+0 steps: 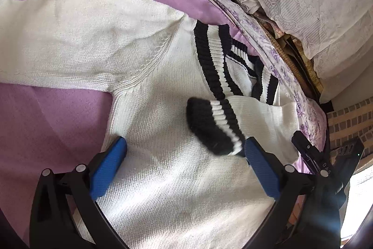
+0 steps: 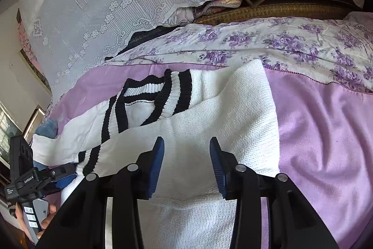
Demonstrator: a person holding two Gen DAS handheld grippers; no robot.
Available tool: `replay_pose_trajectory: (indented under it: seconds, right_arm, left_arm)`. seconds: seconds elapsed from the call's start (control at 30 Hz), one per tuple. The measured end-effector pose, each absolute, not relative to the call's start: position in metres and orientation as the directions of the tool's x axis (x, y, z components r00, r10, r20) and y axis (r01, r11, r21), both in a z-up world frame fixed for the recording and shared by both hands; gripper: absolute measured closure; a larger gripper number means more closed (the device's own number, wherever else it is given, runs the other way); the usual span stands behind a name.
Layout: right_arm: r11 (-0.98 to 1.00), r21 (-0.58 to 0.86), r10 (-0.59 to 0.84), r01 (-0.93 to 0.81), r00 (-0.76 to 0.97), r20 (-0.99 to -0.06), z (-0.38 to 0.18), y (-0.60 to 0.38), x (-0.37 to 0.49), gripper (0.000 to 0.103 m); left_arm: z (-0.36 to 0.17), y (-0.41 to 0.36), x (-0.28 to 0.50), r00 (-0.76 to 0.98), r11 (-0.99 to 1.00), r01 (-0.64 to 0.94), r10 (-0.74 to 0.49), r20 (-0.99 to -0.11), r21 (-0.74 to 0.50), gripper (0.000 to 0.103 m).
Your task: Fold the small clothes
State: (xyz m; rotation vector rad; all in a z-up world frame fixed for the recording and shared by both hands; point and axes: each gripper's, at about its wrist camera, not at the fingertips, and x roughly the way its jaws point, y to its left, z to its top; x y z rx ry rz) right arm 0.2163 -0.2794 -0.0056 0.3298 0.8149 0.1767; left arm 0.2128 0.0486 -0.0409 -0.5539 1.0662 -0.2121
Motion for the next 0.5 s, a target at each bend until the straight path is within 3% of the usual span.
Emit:
replay_pose_trajectory:
  seconds: [0.2, 0.33, 0.5]
  right_arm:
    - [0.923, 0.383, 0.3, -0.03, 0.678, -0.671, -0.002, -0.283, 0.216, 0.062]
    - [0.915, 0.401, 0.314, -0.03, 0.676, -0.666, -0.002, -0.284, 0.216, 0.062]
    - [0.905, 0.425, 0.331, -0.027, 0.673, -0.662, -0.003, -0.287, 0.216, 0.062]
  left_arm:
    - [-0.041, 0.057, 0.214, 0.497, 0.777, -0.104, -0.5, -0.709, -0.62, 0.005]
    - [-0.038, 0.054, 0.216, 0.501, 0.682, -0.025, -0.624, -0.599, -0.731, 0.005]
    - [-0.036, 0.044, 0.221, 0.501, 0.661, 0.064, -0.67, -0.548, -0.748, 0.005]
